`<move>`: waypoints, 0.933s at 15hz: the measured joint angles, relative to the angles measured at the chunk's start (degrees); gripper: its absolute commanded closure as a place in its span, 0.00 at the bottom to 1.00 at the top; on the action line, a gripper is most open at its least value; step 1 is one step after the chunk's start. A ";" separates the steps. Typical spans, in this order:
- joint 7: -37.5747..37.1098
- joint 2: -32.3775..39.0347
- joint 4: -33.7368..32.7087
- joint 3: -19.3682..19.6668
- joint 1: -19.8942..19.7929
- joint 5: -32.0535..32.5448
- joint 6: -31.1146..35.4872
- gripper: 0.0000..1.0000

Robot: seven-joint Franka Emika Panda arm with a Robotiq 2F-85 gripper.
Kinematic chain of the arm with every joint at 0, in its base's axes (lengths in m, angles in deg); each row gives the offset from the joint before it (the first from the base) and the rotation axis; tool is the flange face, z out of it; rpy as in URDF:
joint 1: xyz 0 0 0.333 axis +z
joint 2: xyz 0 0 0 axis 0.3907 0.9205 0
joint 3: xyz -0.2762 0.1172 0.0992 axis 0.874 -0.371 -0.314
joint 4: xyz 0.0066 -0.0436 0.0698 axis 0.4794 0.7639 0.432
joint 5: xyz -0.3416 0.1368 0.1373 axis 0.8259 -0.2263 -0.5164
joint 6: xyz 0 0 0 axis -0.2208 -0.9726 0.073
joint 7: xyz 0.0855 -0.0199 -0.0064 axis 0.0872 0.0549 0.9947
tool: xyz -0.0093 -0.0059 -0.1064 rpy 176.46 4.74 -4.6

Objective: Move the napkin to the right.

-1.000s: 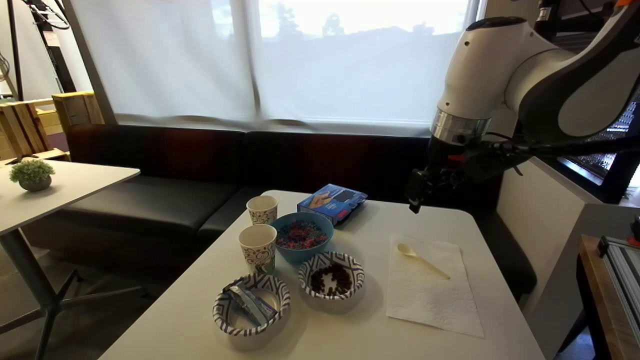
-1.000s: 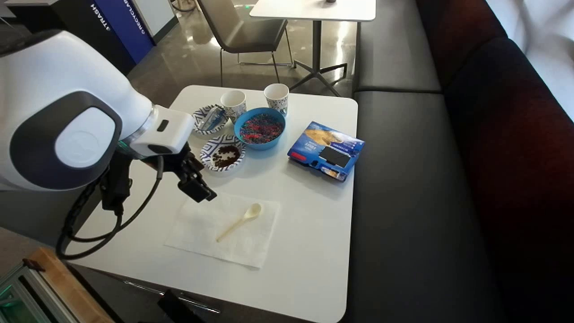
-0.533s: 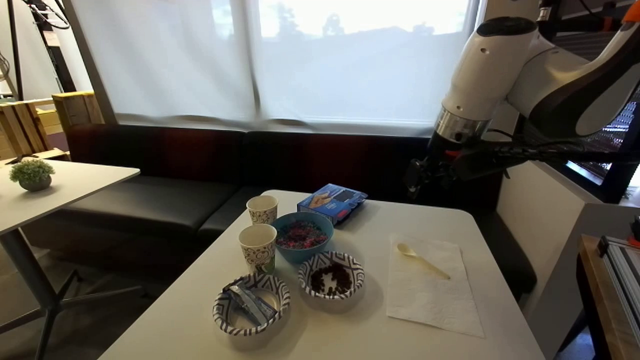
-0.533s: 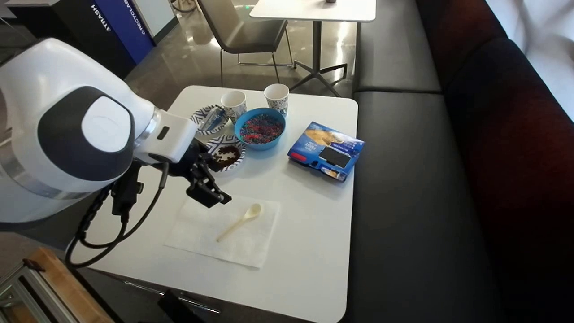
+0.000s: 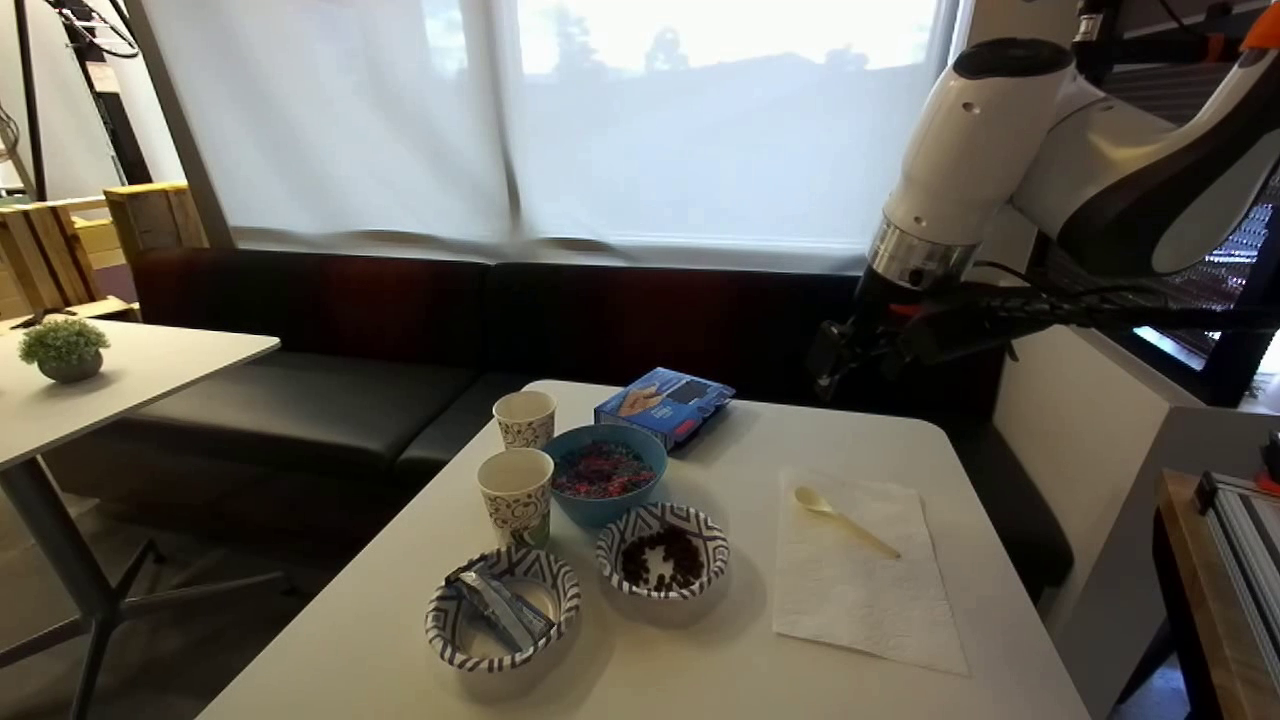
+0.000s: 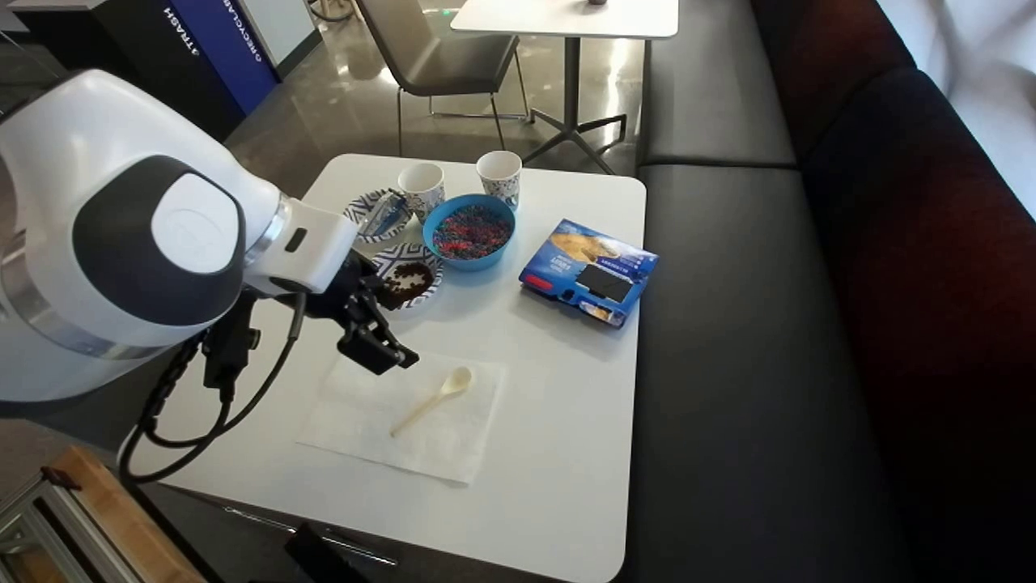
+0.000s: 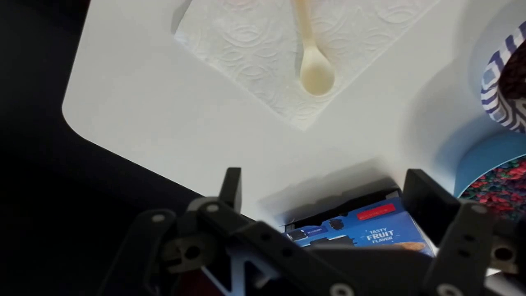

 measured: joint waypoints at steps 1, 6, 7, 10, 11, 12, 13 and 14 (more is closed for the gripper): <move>0.18 0.10 -0.07 -0.02 0.01 0.65 0.00 0.00; -7.55 2.89 -1.93 -0.17 0.16 12.92 -0.69 0.00; -9.58 4.34 -2.39 -0.18 0.28 15.36 -1.09 0.00; -15.47 9.99 -4.29 -0.09 0.56 21.82 -2.11 0.00; -17.43 12.13 -5.20 0.06 0.66 24.08 -2.22 0.00; -19.42 14.33 -6.24 0.23 0.73 26.37 -2.53 0.00; -21.15 16.62 -7.44 0.43 0.78 28.48 -3.06 0.00; -22.59 18.92 -8.63 0.65 0.82 30.27 -3.67 0.00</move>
